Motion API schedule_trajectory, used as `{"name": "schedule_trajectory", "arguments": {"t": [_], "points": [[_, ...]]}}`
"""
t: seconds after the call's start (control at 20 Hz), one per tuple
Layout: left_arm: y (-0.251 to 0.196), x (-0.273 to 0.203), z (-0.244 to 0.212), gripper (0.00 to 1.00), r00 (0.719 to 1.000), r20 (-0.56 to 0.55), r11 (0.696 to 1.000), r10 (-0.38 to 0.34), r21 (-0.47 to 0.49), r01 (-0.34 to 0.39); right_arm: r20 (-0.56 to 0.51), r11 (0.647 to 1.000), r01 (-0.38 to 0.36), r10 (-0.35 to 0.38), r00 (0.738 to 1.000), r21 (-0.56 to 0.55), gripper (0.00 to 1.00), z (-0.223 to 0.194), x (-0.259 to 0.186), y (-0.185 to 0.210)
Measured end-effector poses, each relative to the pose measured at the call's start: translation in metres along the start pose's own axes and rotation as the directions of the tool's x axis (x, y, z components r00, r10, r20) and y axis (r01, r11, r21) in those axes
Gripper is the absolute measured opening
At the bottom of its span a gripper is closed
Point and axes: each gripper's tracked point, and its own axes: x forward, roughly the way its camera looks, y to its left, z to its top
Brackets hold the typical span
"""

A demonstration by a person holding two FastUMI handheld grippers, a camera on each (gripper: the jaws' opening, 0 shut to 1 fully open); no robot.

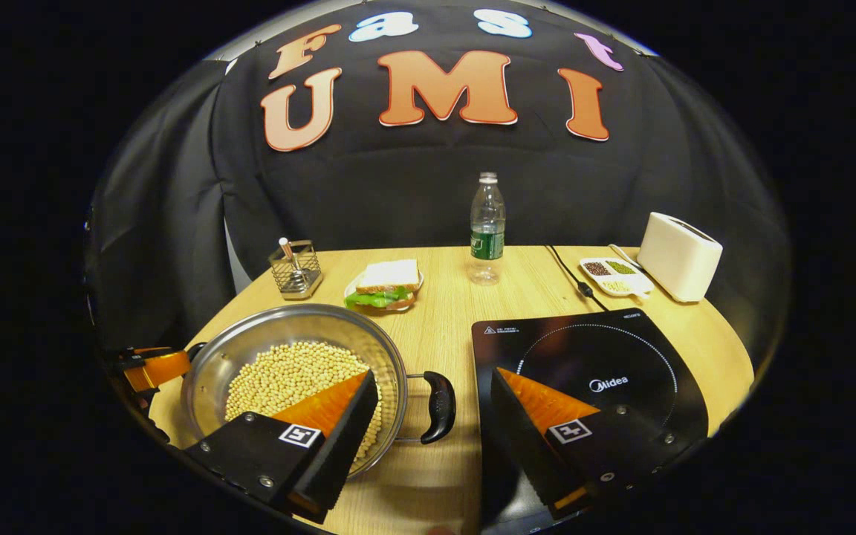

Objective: First push the handle of the pot to place it horizontally, then grasp the pot with both hands and set it on the induction cooktop.

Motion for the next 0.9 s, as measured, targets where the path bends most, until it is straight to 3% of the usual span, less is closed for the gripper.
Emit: {"name": "schedule_trajectory", "arguments": {"t": [0.15,0.25,0.5,0.7,0.75,0.85,0.9], "points": [[0.0,0.016,-0.004,0.75,1.0,-0.015,1.0,0.009,0.018,-0.009,-0.044,1.0,0.005,-0.006,0.999,-0.018,0.96,-0.013,0.015,0.004],[-0.001,0.021,-0.004,0.76,1.0,-0.024,1.0,0.0,0.013,0.0,-0.071,1.0,-0.029,0.029,0.997,0.005,0.95,-0.019,0.02,0.013],[-0.001,0.033,-0.013,0.79,0.999,-0.044,1.0,-0.016,-0.003,0.016,-0.118,1.0,-0.018,0.018,0.993,0.0,0.87,-0.032,0.031,0.018],[-0.001,0.041,-0.021,0.78,0.998,-0.065,0.999,-0.024,-0.031,0.022,-0.129,1.0,0.005,-0.005,0.992,-0.001,0.77,-0.039,0.037,0.013],[-0.011,0.041,-0.02,0.78,0.996,-0.048,0.997,-0.069,-0.051,0.066,-0.133,1.0,-0.004,0.005,0.991,0.013,0.68,-0.039,0.035,0.015],[-0.01,0.042,-0.023,0.53,0.996,-0.083,0.998,-0.035,-0.046,0.031,-0.127,1.0,-0.007,0.009,0.992,0.017,0.64,-0.038,0.036,0.016],[-0.01,0.038,-0.028,0.52,0.995,-0.094,0.998,-0.034,-0.047,0.03,-0.117,1.0,-0.011,0.013,0.993,0.018,0.63,-0.036,0.036,0.016]]}}
